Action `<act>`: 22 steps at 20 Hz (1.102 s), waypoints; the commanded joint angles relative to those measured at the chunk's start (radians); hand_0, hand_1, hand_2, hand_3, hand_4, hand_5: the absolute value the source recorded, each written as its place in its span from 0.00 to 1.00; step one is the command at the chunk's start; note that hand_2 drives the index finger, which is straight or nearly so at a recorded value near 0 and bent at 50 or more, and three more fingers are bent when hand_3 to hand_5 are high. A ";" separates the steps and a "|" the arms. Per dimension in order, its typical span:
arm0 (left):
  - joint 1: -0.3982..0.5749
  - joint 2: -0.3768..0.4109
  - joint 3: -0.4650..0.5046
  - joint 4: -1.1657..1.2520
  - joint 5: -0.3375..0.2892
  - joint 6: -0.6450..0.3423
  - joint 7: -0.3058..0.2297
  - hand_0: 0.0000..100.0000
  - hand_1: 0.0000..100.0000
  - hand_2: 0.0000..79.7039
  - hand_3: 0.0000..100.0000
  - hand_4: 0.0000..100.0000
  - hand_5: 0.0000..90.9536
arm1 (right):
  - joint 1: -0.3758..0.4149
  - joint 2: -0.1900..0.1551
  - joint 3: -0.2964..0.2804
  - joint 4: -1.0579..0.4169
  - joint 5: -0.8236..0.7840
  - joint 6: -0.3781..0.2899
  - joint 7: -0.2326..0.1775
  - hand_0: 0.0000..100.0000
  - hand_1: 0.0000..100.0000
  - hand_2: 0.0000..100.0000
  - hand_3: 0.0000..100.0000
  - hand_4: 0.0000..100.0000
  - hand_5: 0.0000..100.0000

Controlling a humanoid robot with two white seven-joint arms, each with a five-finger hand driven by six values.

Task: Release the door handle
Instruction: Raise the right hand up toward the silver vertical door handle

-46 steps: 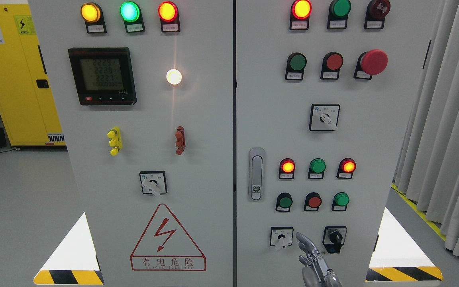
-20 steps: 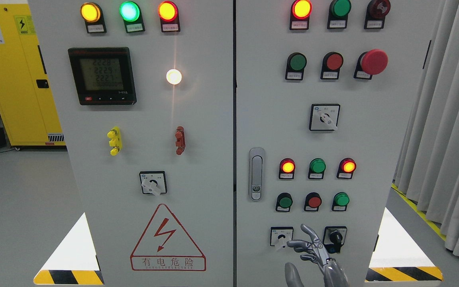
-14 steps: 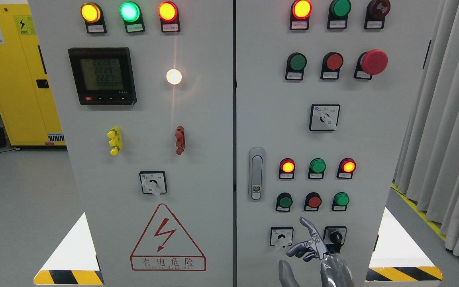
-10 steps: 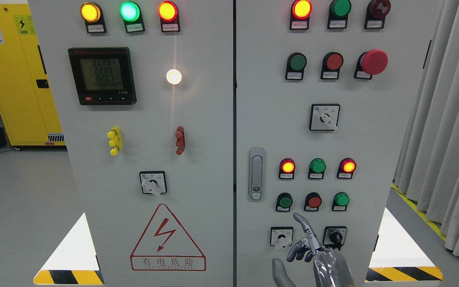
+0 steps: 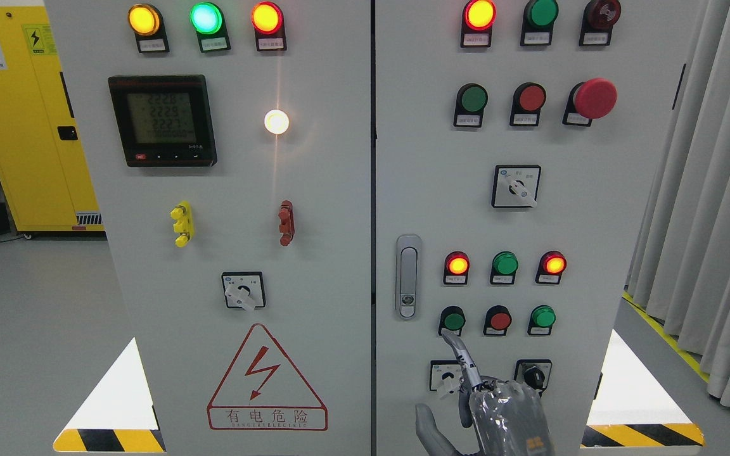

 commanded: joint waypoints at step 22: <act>0.000 0.000 0.000 0.000 0.000 0.000 0.000 0.12 0.56 0.00 0.00 0.00 0.00 | -0.135 0.050 0.122 0.139 0.188 0.148 -0.005 0.53 0.33 0.00 1.00 1.00 1.00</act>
